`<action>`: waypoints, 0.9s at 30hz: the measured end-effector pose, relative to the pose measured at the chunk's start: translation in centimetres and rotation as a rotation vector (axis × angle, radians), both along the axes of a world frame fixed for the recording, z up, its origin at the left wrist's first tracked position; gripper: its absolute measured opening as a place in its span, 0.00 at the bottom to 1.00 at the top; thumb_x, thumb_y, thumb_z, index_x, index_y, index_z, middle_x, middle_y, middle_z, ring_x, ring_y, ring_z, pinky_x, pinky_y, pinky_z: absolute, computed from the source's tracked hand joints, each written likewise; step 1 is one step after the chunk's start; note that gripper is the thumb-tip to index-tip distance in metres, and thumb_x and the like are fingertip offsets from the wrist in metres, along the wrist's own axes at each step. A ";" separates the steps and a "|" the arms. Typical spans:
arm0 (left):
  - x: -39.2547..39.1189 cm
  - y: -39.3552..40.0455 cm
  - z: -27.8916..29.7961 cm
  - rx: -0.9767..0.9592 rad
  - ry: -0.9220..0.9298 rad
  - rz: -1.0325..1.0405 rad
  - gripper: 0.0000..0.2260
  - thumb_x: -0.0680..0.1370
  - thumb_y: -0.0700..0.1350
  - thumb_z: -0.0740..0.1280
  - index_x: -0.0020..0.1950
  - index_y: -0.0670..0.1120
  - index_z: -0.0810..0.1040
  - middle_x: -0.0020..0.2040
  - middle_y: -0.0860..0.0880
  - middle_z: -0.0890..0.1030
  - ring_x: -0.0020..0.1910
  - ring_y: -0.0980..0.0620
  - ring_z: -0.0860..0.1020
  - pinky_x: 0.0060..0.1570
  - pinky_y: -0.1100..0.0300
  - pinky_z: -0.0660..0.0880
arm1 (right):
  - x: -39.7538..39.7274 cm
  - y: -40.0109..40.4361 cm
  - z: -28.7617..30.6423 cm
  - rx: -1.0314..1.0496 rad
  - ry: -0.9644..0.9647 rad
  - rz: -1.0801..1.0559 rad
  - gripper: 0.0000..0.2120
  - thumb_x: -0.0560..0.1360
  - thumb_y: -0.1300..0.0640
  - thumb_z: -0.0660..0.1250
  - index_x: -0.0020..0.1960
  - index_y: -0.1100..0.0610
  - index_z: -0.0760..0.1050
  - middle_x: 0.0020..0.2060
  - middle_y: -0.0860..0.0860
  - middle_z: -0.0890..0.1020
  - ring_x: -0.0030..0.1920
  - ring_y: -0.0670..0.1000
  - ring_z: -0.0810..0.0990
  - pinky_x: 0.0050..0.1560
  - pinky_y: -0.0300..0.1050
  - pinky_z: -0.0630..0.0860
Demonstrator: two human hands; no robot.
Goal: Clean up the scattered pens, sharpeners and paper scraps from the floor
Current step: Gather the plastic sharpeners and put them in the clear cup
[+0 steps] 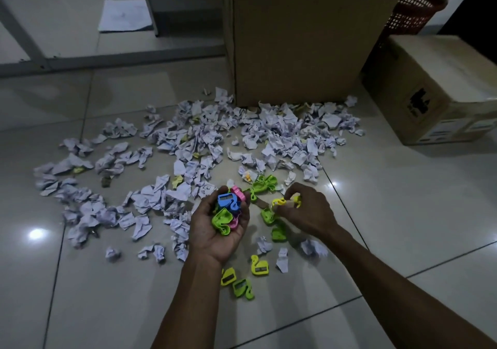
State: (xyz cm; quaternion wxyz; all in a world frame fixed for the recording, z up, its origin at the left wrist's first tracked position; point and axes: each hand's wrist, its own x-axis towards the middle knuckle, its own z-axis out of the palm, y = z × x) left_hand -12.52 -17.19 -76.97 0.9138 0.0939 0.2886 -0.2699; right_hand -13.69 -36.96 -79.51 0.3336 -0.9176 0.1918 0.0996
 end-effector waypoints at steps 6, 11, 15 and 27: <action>0.0 0.1 0.0 0.038 0.001 0.002 0.13 0.73 0.44 0.65 0.54 0.39 0.78 0.51 0.36 0.81 0.44 0.39 0.82 0.36 0.57 0.81 | -0.2 2.1 -1.5 -0.484 0.100 0.184 0.53 0.60 0.16 0.52 0.74 0.49 0.54 0.55 0.57 0.77 0.52 0.59 0.79 0.47 0.49 0.73; -0.1 0.3 0.3 0.052 0.004 0.007 0.15 0.70 0.43 0.65 0.53 0.37 0.78 0.50 0.35 0.81 0.48 0.40 0.79 0.38 0.57 0.80 | 0.1 3.0 -2.5 -0.499 0.036 0.198 0.39 0.73 0.28 0.56 0.74 0.52 0.54 0.59 0.56 0.75 0.56 0.59 0.77 0.50 0.51 0.73; 0.1 0.5 0.0 0.062 0.016 0.028 0.16 0.71 0.43 0.65 0.56 0.39 0.77 0.56 0.35 0.79 0.50 0.39 0.79 0.36 0.56 0.81 | 0.3 3.0 -2.4 -0.476 0.013 0.207 0.34 0.75 0.36 0.58 0.73 0.54 0.57 0.58 0.55 0.76 0.56 0.58 0.77 0.49 0.50 0.72; 0.3 0.7 0.7 0.070 0.013 0.028 0.16 0.70 0.42 0.66 0.54 0.37 0.77 0.58 0.35 0.78 0.52 0.39 0.78 0.35 0.55 0.81 | -0.9 1.5 -3.3 -0.354 -0.165 0.144 0.26 0.70 0.36 0.63 0.61 0.50 0.68 0.46 0.52 0.76 0.46 0.55 0.77 0.40 0.45 0.70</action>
